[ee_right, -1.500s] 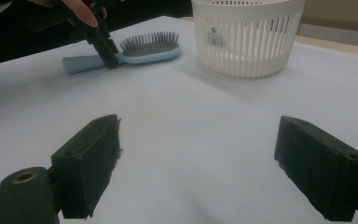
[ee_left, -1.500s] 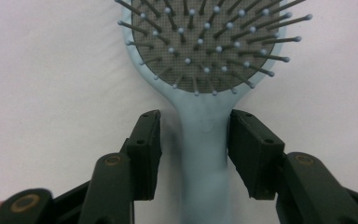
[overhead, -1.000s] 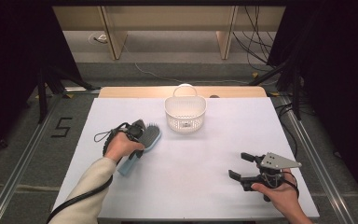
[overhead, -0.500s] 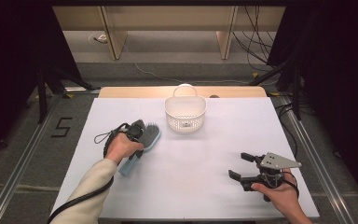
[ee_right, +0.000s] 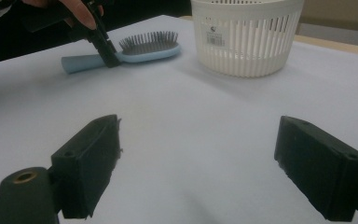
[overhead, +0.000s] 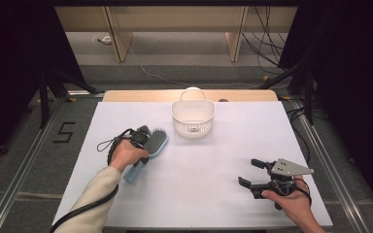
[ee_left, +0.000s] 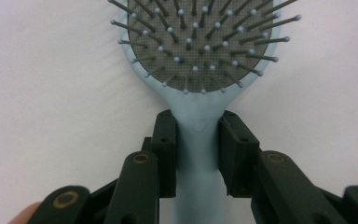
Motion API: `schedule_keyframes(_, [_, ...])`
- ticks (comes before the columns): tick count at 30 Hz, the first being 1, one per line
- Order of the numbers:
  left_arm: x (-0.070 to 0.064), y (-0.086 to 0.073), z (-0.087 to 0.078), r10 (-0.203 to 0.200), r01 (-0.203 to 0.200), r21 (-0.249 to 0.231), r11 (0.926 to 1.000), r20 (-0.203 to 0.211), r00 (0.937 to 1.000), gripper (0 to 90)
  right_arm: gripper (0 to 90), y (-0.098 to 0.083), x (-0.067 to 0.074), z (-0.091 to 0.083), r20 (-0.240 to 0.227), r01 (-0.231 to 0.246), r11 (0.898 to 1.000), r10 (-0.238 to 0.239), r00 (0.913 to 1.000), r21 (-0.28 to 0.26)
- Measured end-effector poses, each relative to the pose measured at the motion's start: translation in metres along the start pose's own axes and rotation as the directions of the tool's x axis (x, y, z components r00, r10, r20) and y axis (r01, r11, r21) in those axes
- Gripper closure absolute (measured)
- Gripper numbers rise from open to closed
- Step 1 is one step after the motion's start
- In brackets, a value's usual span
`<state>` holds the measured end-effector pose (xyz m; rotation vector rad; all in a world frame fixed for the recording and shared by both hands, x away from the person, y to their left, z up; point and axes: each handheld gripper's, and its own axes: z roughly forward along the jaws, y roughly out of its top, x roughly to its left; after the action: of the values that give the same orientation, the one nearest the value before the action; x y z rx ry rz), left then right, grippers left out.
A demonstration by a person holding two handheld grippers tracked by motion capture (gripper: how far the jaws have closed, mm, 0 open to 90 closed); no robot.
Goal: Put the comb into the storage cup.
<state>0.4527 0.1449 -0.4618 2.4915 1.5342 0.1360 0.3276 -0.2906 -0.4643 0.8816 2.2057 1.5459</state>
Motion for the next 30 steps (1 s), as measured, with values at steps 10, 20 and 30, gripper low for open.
schedule_keyframes(10, [0.0, -0.004, 0.0, -0.045, 0.045, -0.032, 0.9984, -0.003, 0.999, 69.7, 15.3, 0.0, 0.0, 0.0, 0.0, 0.001, 1.0, -0.001, 1.0, -0.001])
schedule_keyframes(20, [0.001, -0.011, -0.001, -0.062, 0.062, -0.097, 0.9933, 0.004, 0.9981, 69.7, 15.3, 0.0, 0.0, 0.0, 0.002, -0.003, 1.0, 0.003, 1.0, -0.005])
schedule_keyframes(30, [0.005, -0.02, -0.009, -0.055, 0.05, -0.165, 0.9851, -0.027, 0.9981, 69.8, 15.3, 0.0, 0.0, 0.0, 0.002, 0.0, 1.0, 0.0, 1.0, -0.003])
